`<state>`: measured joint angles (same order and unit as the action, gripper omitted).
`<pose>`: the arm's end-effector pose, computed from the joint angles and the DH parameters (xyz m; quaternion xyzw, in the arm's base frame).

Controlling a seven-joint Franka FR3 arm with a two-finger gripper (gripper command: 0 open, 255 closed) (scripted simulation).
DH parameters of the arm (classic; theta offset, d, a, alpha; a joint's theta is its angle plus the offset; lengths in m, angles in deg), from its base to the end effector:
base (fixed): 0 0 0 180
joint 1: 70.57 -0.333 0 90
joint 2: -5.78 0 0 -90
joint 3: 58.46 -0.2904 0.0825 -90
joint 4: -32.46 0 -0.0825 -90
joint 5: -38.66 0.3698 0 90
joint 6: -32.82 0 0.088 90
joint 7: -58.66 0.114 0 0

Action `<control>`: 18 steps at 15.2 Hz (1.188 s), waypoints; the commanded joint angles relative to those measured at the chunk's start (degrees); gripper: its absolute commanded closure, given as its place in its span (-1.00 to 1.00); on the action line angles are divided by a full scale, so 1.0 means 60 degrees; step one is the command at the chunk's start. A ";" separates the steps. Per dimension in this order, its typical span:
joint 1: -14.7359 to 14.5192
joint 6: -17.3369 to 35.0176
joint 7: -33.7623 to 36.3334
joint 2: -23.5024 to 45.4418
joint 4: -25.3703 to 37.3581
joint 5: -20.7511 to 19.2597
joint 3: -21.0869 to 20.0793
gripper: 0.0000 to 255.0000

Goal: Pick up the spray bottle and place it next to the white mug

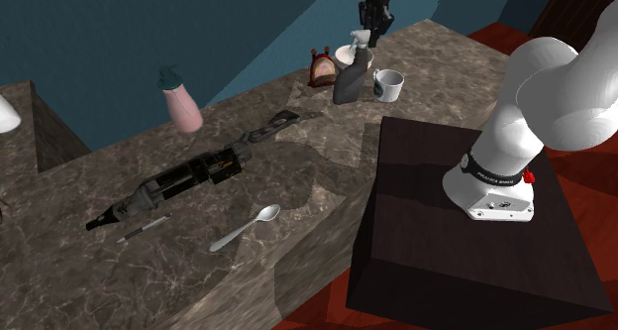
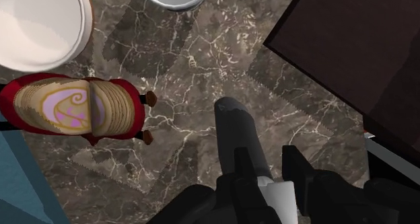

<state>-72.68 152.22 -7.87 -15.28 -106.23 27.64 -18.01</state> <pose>0.3375 -0.2780 0.3851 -0.9500 -0.3096 -0.0151 0.0372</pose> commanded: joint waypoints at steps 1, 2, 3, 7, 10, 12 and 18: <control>-0.0014 0.0291 -0.0064 0.0121 -0.0173 0.0020 0.0093 1.00; -0.0031 0.0437 -0.0097 0.0198 -0.0248 0.0044 0.0139 1.00; -0.0050 0.0583 -0.0132 0.0278 -0.0321 0.0071 0.0187 1.00; -0.0144 0.1174 -0.0299 0.0635 -0.0595 0.0215 0.0387 1.00; -0.0234 0.1626 -0.0457 0.0942 -0.0780 0.0371 0.0544 1.00; -0.0260 0.1744 -0.0504 0.1028 -0.0825 0.0421 0.0585 1.00; -0.0259 0.1744 -0.0504 0.1028 -0.0825 0.0421 0.0585 1.00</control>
<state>-74.23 162.67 -10.89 -9.12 -111.19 30.16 -14.50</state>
